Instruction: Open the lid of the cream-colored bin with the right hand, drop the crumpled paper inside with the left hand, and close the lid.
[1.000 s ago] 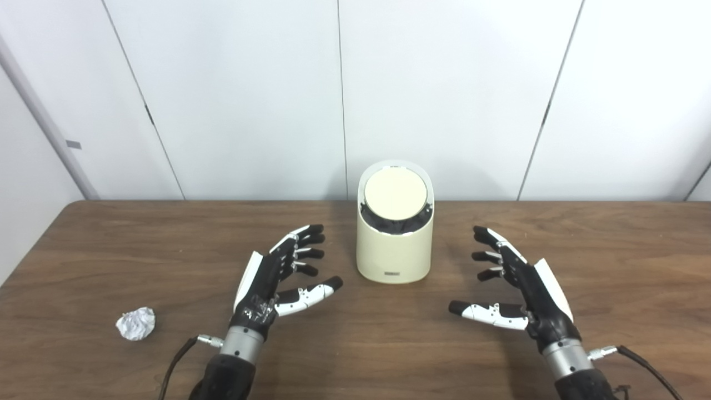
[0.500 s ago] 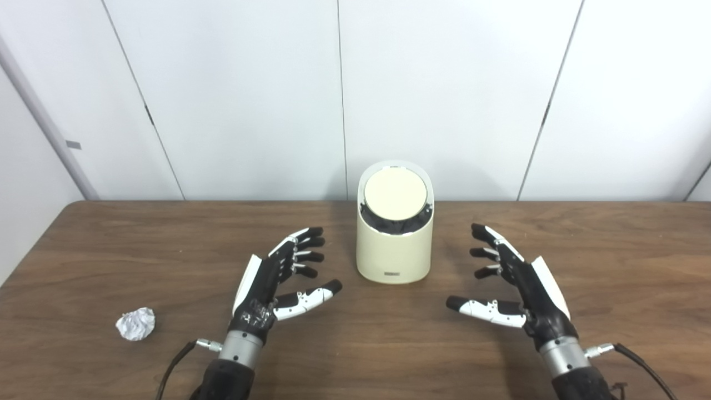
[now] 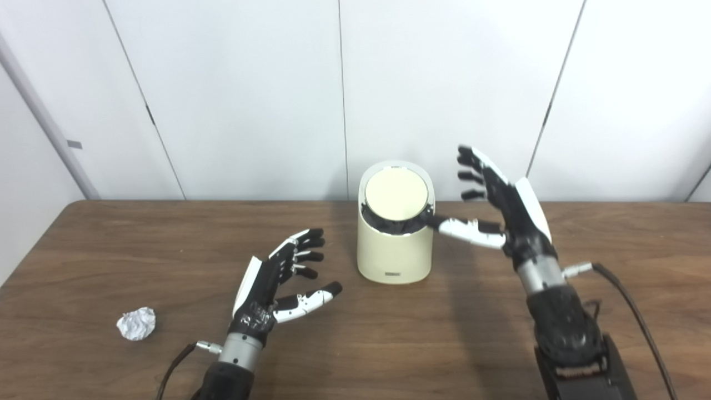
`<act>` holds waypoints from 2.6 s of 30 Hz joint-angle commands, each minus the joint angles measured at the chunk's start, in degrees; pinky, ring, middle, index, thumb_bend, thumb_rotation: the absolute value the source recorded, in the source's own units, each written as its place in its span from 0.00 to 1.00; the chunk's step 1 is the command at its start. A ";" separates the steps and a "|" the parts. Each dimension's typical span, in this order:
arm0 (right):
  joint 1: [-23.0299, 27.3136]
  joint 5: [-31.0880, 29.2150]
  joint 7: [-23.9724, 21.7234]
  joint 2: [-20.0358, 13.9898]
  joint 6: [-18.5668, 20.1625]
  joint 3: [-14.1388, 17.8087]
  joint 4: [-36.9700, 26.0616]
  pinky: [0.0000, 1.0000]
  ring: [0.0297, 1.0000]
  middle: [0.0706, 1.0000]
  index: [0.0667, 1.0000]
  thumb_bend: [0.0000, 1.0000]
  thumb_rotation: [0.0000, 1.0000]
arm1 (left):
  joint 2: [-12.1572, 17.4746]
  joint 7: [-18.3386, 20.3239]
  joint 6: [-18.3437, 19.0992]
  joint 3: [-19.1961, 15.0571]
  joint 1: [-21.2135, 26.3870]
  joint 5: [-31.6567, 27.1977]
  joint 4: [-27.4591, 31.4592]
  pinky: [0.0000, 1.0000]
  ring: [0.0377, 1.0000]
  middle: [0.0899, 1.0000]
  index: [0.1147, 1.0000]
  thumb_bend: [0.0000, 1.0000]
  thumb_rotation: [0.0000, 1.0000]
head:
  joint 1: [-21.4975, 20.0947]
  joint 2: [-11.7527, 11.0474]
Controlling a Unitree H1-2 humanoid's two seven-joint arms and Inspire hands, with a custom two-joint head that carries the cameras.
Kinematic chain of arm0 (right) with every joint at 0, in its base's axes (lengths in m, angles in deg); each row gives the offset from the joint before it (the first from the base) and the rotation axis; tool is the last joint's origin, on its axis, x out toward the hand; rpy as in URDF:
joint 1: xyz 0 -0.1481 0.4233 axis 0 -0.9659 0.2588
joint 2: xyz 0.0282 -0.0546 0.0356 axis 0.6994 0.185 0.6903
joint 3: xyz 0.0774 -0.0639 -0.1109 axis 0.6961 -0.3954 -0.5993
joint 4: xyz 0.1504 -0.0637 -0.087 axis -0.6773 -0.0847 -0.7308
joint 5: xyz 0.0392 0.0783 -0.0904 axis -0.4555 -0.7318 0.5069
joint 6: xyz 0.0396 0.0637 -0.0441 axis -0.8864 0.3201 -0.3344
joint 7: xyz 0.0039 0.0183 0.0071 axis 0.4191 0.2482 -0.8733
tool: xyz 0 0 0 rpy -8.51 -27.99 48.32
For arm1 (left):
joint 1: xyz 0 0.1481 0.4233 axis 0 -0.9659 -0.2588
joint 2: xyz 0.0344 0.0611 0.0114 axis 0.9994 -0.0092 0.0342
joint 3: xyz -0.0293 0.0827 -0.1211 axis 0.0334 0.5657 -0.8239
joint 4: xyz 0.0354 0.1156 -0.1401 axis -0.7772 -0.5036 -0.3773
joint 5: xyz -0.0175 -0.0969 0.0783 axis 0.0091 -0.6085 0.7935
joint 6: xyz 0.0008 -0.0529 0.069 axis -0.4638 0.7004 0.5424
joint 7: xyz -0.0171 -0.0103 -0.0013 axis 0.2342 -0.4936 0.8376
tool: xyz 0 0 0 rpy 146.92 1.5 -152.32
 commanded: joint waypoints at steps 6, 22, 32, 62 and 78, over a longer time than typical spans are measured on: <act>5.76 1.05 -0.83 -1.32 1.94 -1.04 0.10 0.61 0.81 0.85 0.88 0.77 0.42 | -0.15 -0.37 -1.36 0.02 0.66 0.05 1.19 0.63 0.74 0.79 0.82 0.69 0.14 | 0.08 0.31; 13.22 5.83 -1.16 -1.06 8.10 -5.11 7.10 0.74 0.86 0.89 0.90 0.83 0.41 | -0.44 -0.59 -1.24 0.23 0.98 0.40 0.79 0.68 0.73 0.79 0.81 0.70 0.15 | 0.36 0.47; 15.12 6.22 0.04 -0.45 7.39 -5.48 11.65 0.65 0.84 0.89 0.90 0.87 0.41 | -1.10 -0.61 -0.91 0.04 1.05 0.08 0.66 0.64 0.75 0.79 0.81 0.69 0.12 | 0.75 0.50; 14.86 8.85 -0.82 -1.33 7.02 -10.61 13.19 0.68 0.83 0.89 0.89 0.95 0.25 | -0.82 -0.26 0.32 -0.05 0.58 0.27 2.42 0.63 0.74 0.79 0.82 0.69 0.14 | 0.61 1.77; 13.77 8.37 0.18 -1.25 6.66 -9.80 15.32 0.67 0.83 0.89 0.89 0.71 0.14 | -0.45 -0.22 0.55 -0.15 0.07 0.08 3.03 0.63 0.73 0.79 0.81 0.69 0.15 | 0.80 2.25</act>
